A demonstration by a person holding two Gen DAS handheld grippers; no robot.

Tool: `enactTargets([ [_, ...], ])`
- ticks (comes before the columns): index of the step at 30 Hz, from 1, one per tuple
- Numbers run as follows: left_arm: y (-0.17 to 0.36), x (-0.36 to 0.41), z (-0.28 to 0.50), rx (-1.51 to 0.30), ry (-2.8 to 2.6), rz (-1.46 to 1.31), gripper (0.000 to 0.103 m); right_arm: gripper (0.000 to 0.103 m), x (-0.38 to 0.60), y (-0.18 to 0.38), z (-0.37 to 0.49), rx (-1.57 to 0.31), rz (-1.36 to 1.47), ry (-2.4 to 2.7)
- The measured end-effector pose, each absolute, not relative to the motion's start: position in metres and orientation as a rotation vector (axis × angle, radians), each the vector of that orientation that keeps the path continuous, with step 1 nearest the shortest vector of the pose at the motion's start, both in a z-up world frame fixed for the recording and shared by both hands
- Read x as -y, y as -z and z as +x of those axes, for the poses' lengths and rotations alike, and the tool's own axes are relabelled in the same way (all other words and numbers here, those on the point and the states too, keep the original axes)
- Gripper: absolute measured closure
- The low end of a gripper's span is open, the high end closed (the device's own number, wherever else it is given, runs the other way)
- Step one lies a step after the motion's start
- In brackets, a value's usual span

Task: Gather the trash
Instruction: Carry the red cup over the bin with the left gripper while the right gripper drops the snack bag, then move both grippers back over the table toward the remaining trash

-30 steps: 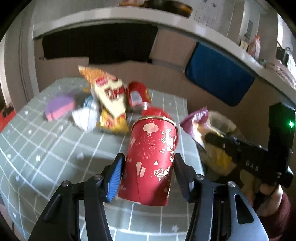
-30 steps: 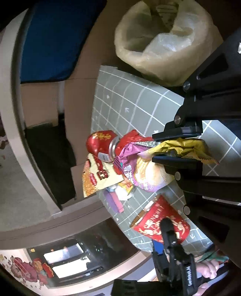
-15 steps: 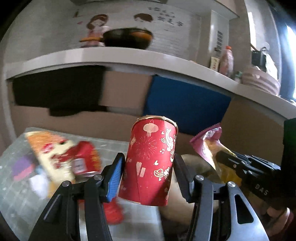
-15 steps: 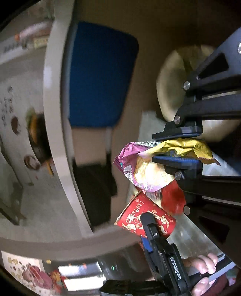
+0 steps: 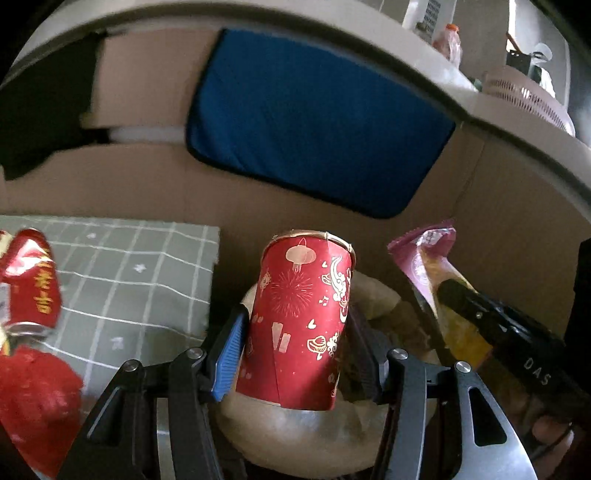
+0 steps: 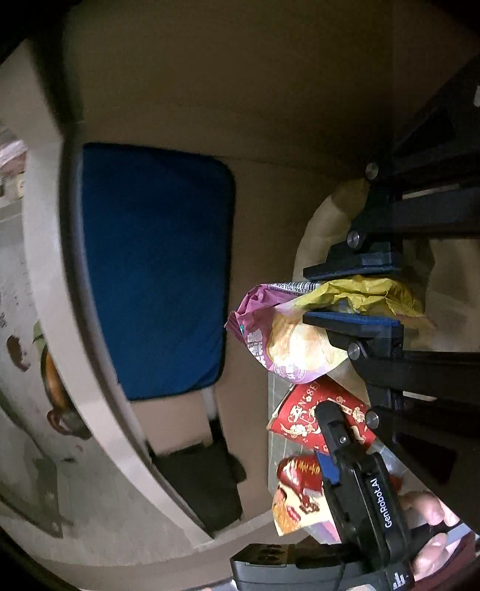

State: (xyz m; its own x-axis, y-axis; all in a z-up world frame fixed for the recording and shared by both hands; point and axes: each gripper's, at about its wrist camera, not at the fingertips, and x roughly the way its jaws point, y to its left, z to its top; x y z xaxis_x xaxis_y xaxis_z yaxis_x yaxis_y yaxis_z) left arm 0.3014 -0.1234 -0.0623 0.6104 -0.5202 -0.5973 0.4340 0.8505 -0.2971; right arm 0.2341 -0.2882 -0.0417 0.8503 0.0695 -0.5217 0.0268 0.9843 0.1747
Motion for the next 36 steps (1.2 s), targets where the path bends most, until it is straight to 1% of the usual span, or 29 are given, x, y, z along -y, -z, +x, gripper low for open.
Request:
enactTargets([
  [8,0.084,0.130,0.317,-0.799,0.644,-0.217,0.042,0.087,0.300,0.067,0.250,-0.611,0.217,-0.013],
  [10,0.084,0.127,0.318,-0.793,0.666,-0.220,0.042,0.087,0.301,0.071,0.254,-0.621,0.223,-0.014],
  [14,0.078,0.122,0.318,-0.755,0.642,-0.182,0.042,0.083,0.302,0.078,0.258,-0.629,0.234,-0.006],
  [15,0.077,0.120,0.318,-0.753,0.633,-0.178,0.042,0.081,0.302,0.080,0.259,-0.634,0.239,-0.004],
  [17,0.074,0.112,0.318,-0.759,0.610,-0.190,0.042,0.069,0.303,0.083,0.259,-0.636,0.243,0.004],
  [19,0.071,0.101,0.314,-0.746,0.582,-0.205,0.042,0.062,0.302,0.084,0.258,-0.634,0.236,0.011],
  [20,0.069,0.096,0.311,-0.738,0.568,-0.204,0.042,0.061,0.301,0.084,0.257,-0.634,0.234,0.014],
  [27,0.052,0.051,0.277,-0.689,0.440,-0.162,0.042,0.060,0.285,0.074,0.244,-0.629,0.228,-0.017],
  [31,0.034,0.010,0.254,-0.648,0.368,-0.186,0.042,0.060,0.251,0.056,0.228,-0.594,0.166,-0.066],
  [36,0.010,-0.048,0.217,-0.579,0.287,-0.209,0.042,0.059,0.196,0.020,0.205,-0.503,0.052,-0.114],
])
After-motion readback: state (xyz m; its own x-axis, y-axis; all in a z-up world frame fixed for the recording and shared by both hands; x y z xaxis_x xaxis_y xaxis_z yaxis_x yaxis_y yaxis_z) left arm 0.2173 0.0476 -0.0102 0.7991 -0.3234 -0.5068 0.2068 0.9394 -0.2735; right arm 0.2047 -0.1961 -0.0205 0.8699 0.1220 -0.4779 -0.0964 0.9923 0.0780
